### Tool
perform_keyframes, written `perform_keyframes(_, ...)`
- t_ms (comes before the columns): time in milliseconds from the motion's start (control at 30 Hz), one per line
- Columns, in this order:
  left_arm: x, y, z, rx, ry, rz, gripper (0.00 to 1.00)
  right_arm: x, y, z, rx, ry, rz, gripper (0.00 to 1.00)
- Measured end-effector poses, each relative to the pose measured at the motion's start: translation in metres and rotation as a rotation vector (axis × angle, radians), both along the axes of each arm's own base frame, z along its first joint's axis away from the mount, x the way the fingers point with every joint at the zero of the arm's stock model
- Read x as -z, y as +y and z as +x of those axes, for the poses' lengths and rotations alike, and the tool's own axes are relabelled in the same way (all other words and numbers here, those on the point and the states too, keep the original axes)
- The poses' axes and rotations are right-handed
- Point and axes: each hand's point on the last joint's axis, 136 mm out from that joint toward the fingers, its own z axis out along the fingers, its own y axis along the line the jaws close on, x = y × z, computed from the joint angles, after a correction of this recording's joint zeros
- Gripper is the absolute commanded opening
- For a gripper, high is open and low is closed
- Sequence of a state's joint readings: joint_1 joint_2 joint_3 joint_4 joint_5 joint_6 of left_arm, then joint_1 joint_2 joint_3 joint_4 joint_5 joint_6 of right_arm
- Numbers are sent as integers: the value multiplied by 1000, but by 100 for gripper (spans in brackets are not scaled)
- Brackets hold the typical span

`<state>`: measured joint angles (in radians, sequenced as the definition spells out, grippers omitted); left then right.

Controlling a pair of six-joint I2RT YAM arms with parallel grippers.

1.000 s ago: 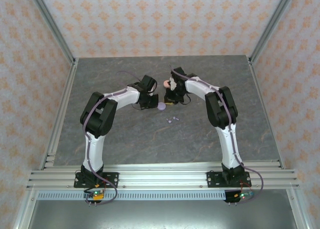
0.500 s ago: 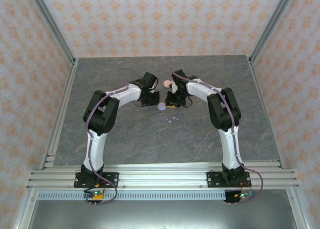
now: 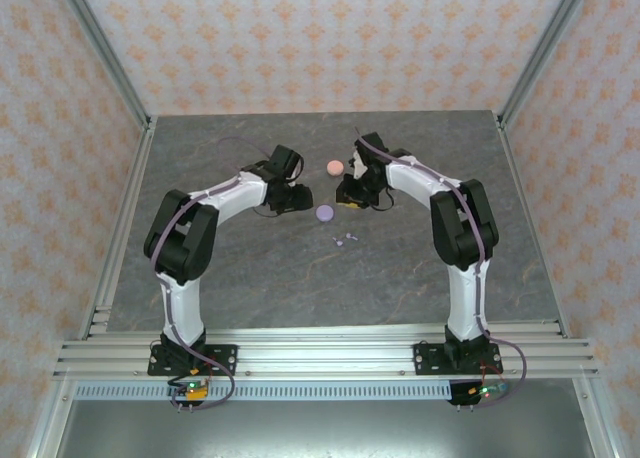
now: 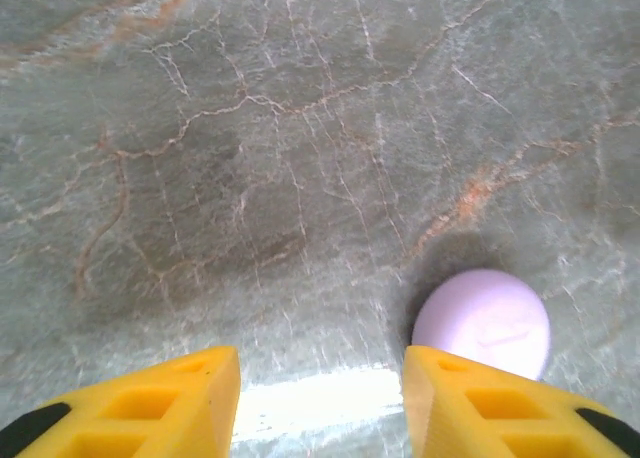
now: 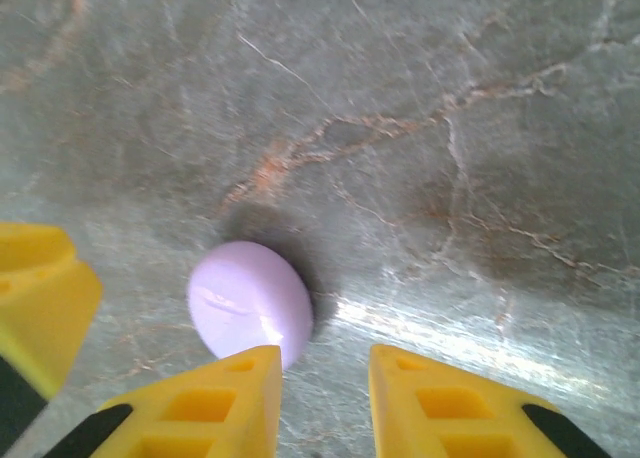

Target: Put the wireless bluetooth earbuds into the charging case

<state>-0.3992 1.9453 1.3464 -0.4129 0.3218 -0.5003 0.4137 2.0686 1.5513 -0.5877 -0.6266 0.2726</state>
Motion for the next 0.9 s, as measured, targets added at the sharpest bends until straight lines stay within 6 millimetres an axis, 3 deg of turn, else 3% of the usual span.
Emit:
perform_keyframes(400, -2, -21, -8, -18, -8, -232, 54, -4, 17, -1, -4, 18, 118, 34)
perform_keyframes(533, -5, -28, -4, -13, -18, -277, 54, 3, 19, -1, -7, 32, 128, 33)
perform_keyframes(733, 12, -33, -5, -6, 17, -297, 54, 20, 20, -3, -1, 74, 124, 31)
perform_keyframes(900, 20, -34, -5, -13, 35, -306, 53, 21, 21, -3, 2, 77, 129, 28)
